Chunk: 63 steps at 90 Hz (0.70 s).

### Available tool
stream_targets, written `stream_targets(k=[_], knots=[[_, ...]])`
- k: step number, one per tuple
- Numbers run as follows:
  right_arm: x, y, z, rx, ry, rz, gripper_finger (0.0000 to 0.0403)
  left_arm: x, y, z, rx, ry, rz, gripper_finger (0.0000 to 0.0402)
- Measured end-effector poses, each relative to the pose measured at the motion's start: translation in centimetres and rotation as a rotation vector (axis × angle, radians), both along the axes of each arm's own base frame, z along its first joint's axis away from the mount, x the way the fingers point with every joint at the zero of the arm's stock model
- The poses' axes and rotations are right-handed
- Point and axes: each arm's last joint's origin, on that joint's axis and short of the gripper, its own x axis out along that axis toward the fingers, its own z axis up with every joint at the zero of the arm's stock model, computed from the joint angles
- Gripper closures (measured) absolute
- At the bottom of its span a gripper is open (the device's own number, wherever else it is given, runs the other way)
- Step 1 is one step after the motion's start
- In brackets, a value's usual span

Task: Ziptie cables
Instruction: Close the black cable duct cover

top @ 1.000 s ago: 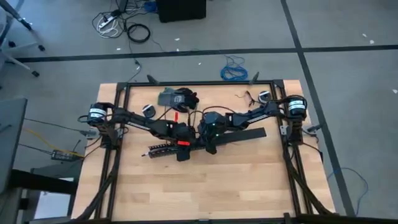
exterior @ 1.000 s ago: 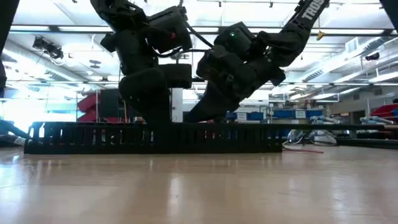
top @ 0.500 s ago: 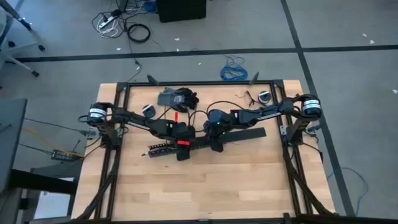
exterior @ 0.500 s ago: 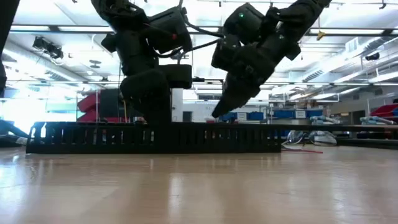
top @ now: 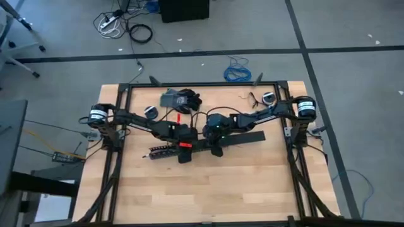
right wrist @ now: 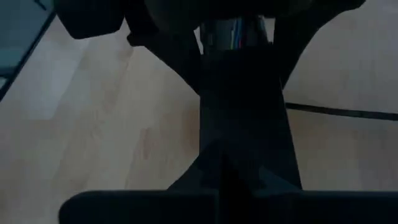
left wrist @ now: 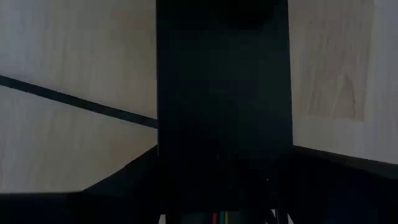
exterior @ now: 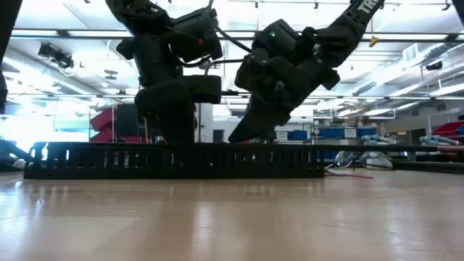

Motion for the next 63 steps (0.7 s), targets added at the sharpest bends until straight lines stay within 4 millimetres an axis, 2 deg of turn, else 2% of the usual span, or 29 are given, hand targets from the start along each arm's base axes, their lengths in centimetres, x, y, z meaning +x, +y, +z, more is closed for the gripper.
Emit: stream_targets(k=[30, 49, 63], knots=[[-0.3, -0.2, -0.1, -0.001, 0.043, -0.018, 0.0403, 0.1, 0.1, 2.1, 0.058, 0.043, -0.077, 0.0137], [-0.4, -0.2, -0.1, -0.001, 0.049, -0.019, 0.0403, -1.2, 0.0, 2.4, 0.03, 0.124, -0.073, 0.0126], [-0.4, -0.2, -0.2, -0.001, 0.05, -0.019, 0.0403, -1.9, 0.1, 1.7, 0.03, 0.151, -0.063, 0.0125]])
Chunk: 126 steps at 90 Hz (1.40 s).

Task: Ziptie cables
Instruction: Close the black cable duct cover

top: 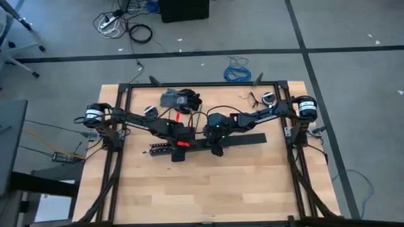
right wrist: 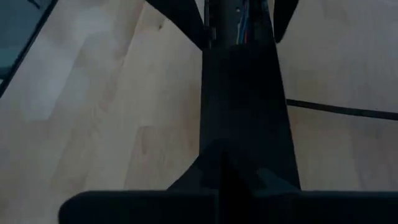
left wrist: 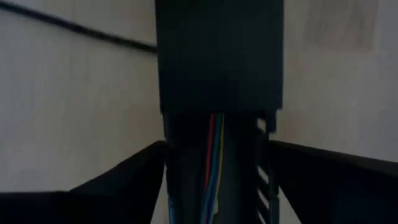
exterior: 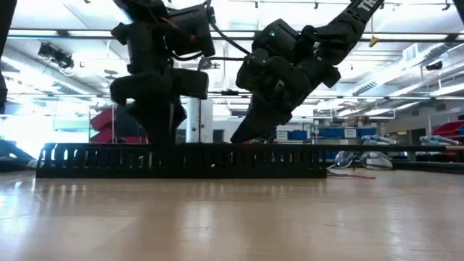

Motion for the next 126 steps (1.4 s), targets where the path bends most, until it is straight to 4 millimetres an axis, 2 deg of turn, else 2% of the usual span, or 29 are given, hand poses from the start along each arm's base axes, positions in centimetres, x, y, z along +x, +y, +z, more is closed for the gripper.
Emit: stream_targets(k=[15, 39, 60, 97, 126], knots=[[0.0, 0.0, 0.0, 0.0, -0.001, 0.0, 0.0403, -0.5, 0.0, -1.1, -0.003, -0.004, 0.014, 0.0125], [0.0, 0.0, 0.0, 0.007, -0.008, 0.006, 0.0403, -0.6, 0.0, -1.5, 0.014, -0.016, 0.016, 0.0145], [0.0, 0.0, 0.5, 0.018, -0.037, 0.02, 0.0402, -0.7, 0.1, -1.5, 0.018, -0.016, 0.014, 0.0166], [0.5, -0.4, 0.7, 0.037, -0.109, 0.029, 0.0402, -0.6, 0.1, -1.4, 0.023, -0.027, 0.0, 0.017], [1.8, -1.1, -0.7, 0.061, -0.139, 0.04, 0.0402, -0.5, 0.1, -1.4, 0.024, -0.038, 0.005, 0.0171]])
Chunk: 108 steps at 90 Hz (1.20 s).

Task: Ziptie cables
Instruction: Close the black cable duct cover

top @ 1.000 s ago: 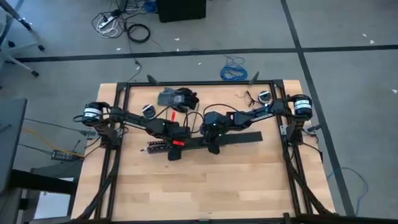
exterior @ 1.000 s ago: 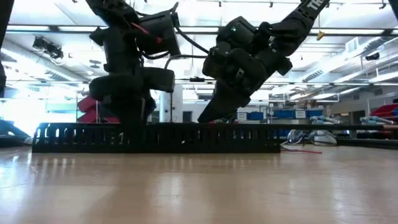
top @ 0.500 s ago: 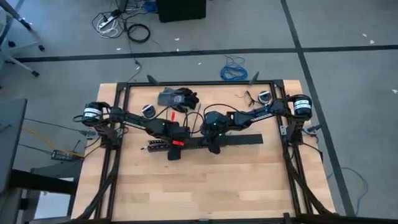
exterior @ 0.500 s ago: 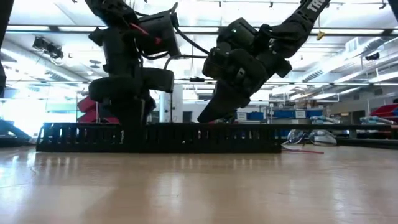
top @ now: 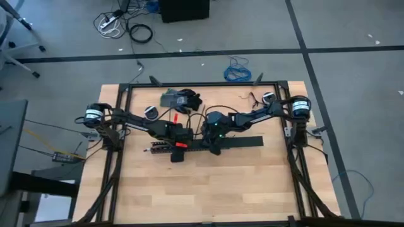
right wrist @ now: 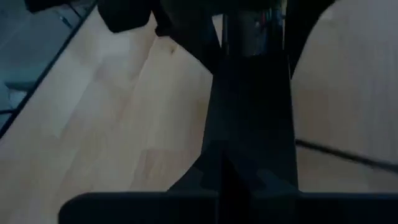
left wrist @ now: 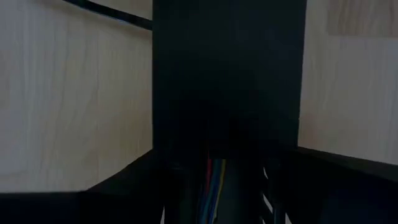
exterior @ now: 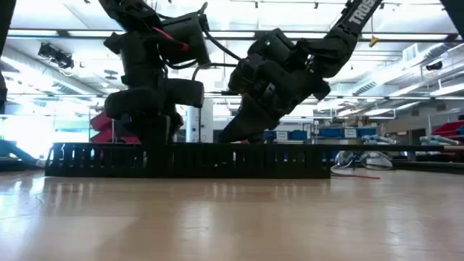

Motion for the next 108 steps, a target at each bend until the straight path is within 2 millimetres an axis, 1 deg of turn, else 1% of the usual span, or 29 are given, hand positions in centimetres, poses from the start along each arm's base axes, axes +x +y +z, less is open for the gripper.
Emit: stream_targets(k=[11, 39, 56, 69, 82, 88, 101, 108], knots=[[-0.1, -0.1, 0.5, -0.026, 0.0, -0.024, 0.0402, 0.0, 0.0, 0.0, -0.003, -0.004, 0.02, 0.0171], [-1.1, -0.2, 3.3, -0.098, -0.01, -0.073, 0.0403, -0.1, 0.1, 0.0, -0.001, 0.008, 0.041, 0.0171], [-2.1, -0.1, 3.9, -0.106, 0.068, -0.082, 0.0403, -0.2, 0.0, 0.0, -0.003, 0.022, 0.049, 0.0171], [-2.6, 0.4, 3.6, -0.102, 0.133, -0.069, 0.0403, -0.2, 0.0, 0.0, -0.003, 0.023, 0.049, 0.0171], [-2.4, 0.5, 3.1, -0.094, 0.145, -0.061, 0.0403, -0.2, 0.0, 0.0, -0.002, 0.022, 0.049, 0.0171], [-2.1, 0.5, 2.6, -0.083, 0.131, -0.054, 0.0403, -0.2, 0.1, 0.0, -0.002, 0.023, 0.049, 0.0171], [-1.0, 0.2, 1.1, -0.042, 0.09, -0.022, 0.0403, -0.2, 0.1, -0.1, -0.001, 0.024, 0.046, 0.0171], [-0.7, 0.0, 0.7, -0.029, 0.065, -0.012, 0.0403, -0.2, 0.1, -0.1, 0.001, 0.024, 0.04, 0.0171]])
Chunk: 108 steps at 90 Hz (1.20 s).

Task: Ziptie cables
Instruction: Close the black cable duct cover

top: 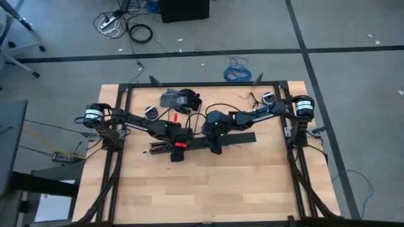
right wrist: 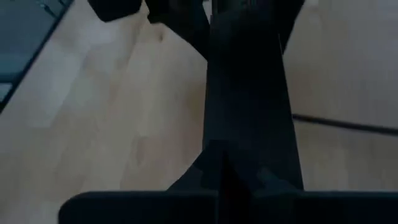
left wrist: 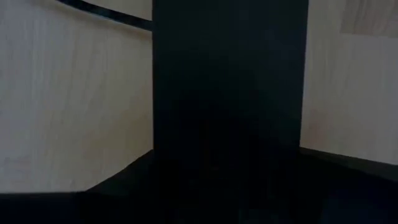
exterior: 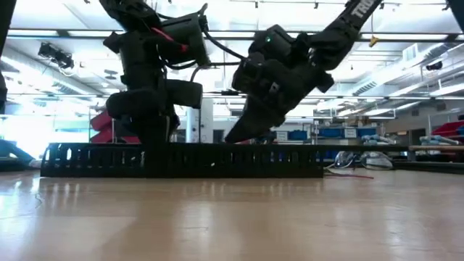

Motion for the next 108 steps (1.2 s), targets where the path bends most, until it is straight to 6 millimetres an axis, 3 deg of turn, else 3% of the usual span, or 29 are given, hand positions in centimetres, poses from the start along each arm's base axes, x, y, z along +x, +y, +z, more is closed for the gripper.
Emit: stream_targets(k=[61, 84, 108], knots=[[0.8, -0.2, 0.8, 0.008, -0.086, 0.028, 0.0403, 0.7, -0.1, 0.2, 0.008, -0.078, -0.102, 0.0171], [0.5, -0.1, 1.7, 0.007, -0.094, 0.037, 0.0403, 0.3, -0.1, 0.1, 0.007, -0.029, -0.103, 0.0171], [-0.5, 0.8, 1.2, 0.02, 0.062, 0.04, 0.0403, 0.1, -0.1, 0.0, 0.004, -0.001, -0.097, 0.0171]])
